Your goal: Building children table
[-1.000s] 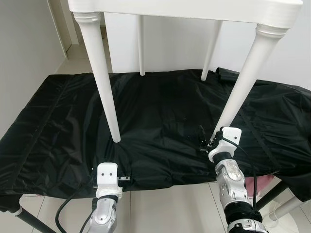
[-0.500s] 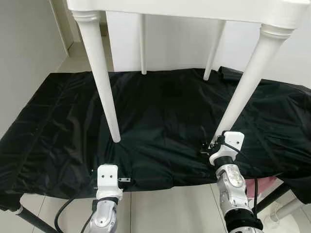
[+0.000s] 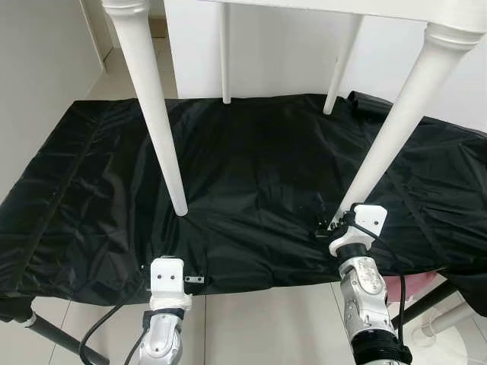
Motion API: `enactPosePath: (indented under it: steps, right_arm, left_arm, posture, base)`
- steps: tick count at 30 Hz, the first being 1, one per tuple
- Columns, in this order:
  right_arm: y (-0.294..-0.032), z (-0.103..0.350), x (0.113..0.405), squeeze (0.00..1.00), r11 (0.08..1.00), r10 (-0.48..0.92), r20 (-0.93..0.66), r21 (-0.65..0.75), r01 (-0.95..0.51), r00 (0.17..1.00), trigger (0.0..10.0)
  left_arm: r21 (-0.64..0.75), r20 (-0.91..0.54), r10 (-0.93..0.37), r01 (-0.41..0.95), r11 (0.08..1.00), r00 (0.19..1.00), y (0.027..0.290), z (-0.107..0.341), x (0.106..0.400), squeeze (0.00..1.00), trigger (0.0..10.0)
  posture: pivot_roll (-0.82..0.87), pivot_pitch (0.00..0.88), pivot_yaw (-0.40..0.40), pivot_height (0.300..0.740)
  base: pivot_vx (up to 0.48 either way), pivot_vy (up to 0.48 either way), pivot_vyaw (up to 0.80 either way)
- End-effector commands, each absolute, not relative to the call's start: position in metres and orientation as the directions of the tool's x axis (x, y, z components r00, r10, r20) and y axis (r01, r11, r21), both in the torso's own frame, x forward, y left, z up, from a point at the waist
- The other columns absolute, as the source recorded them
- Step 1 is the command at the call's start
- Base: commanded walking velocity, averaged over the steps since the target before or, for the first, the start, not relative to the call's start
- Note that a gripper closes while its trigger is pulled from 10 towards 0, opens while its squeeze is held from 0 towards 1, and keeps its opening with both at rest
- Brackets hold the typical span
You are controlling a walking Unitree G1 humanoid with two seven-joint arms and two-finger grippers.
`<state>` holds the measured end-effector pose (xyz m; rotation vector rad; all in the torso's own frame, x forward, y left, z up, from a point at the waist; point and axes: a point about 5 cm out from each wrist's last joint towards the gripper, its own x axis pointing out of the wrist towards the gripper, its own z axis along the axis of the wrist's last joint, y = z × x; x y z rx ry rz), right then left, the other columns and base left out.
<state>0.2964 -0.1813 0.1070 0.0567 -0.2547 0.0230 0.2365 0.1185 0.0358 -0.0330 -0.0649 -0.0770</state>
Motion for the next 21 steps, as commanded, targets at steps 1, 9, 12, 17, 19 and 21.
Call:
enactPosePath:
  steps: [1, 9, 12, 17, 19, 21]
  right_arm:
    - [-0.1739, 0.1086, 0.3012, 0.0, 0.996, 0.049, 0.257, 0.06, -0.066, 0.965, 10.0]
    - [-0.1739, 0.1086, 0.3012, 0.0, 0.996, 0.049, 0.257, 0.06, -0.066, 0.965, 10.0]
    - [-0.1739, 0.1086, 0.3012, 0.0, 0.996, 0.049, 0.257, 0.06, -0.066, 0.965, 10.0]
    - [-0.1739, 0.1086, 0.3012, 0.0, 0.996, 0.049, 0.257, 0.06, -0.066, 0.965, 10.0]
    - [-0.1739, 0.1086, 0.3012, 0.0, 0.996, 0.049, 0.257, 0.06, -0.066, 0.965, 10.0]
    - [-0.1739, 0.1086, 0.3012, 0.0, 0.996, 0.049, 0.257, 0.06, -0.066, 0.965, 10.0]
  left_arm:
    - [0.003, 0.545, -0.554, 0.659, 0.752, 0.63, 0.0388, 0.3645, 0.3441, 0.0, 10.0]
    - [0.003, 0.545, -0.554, 0.659, 0.752, 0.63, 0.0388, 0.3645, 0.3441, 0.0, 10.0]
    - [0.003, 0.545, -0.554, 0.659, 0.752, 0.63, 0.0388, 0.3645, 0.3441, 0.0, 10.0]
    - [0.003, 0.545, -0.554, 0.659, 0.752, 0.63, 0.0388, 0.3645, 0.3441, 0.0, 10.0]
    - [0.003, 0.545, -0.554, 0.659, 0.752, 0.63, 0.0388, 0.3645, 0.3441, 0.0, 10.0]
    - [0.003, 0.545, -0.554, 0.659, 0.752, 0.63, 0.0388, 0.3645, 0.3441, 0.0, 10.0]
  posture:
    - [0.11, 0.158, -0.037, 0.74]
    - [0.11, 0.158, -0.037, 0.74]
    - [0.11, 0.158, -0.037, 0.74]
    - [0.11, 0.158, -0.037, 0.74]
    - [0.11, 0.158, -0.037, 0.74]
    - [0.11, 0.158, -0.037, 0.74]
  base:
    - [0.0, 0.0, 0.0]
    - [0.0, 0.0, 0.0]
    - [0.0, 0.0, 0.0]
    - [0.0, 0.0, 0.0]
    - [0.0, 0.0, 0.0]
    - [0.0, 0.0, 0.0]
